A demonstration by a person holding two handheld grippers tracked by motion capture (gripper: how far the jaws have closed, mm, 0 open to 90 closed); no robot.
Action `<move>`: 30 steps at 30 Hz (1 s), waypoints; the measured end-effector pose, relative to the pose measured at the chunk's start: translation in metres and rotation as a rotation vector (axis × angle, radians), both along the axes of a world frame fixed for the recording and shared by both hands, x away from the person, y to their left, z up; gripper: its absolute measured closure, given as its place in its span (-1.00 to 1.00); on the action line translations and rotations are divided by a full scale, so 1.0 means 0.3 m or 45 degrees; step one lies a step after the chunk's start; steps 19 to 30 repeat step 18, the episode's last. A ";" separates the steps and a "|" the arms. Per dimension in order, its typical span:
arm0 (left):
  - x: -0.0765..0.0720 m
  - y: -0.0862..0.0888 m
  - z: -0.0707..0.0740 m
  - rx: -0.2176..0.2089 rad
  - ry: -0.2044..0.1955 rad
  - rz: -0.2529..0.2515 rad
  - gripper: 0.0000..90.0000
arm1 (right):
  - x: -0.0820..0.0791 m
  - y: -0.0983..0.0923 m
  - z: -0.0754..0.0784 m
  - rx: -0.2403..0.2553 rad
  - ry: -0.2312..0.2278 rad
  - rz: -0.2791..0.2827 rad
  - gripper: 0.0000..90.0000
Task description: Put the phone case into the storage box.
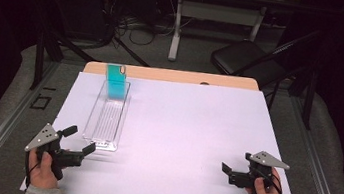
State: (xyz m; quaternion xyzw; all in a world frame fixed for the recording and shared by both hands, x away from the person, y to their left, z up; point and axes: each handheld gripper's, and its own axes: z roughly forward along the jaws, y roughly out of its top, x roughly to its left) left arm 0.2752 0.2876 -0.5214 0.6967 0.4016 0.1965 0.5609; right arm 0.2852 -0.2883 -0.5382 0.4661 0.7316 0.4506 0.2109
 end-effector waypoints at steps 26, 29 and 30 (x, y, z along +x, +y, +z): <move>0.002 0.004 0.001 -0.011 0.000 0.005 -0.99 | -0.003 0.000 0.000 -0.003 -0.004 0.001 -0.99; 0.002 0.004 0.001 -0.011 0.000 0.005 -0.99 | -0.003 0.000 0.000 -0.003 -0.004 0.001 -0.99; 0.002 0.004 0.001 -0.011 0.000 0.005 -0.99 | -0.003 0.000 0.000 -0.003 -0.004 0.001 -0.99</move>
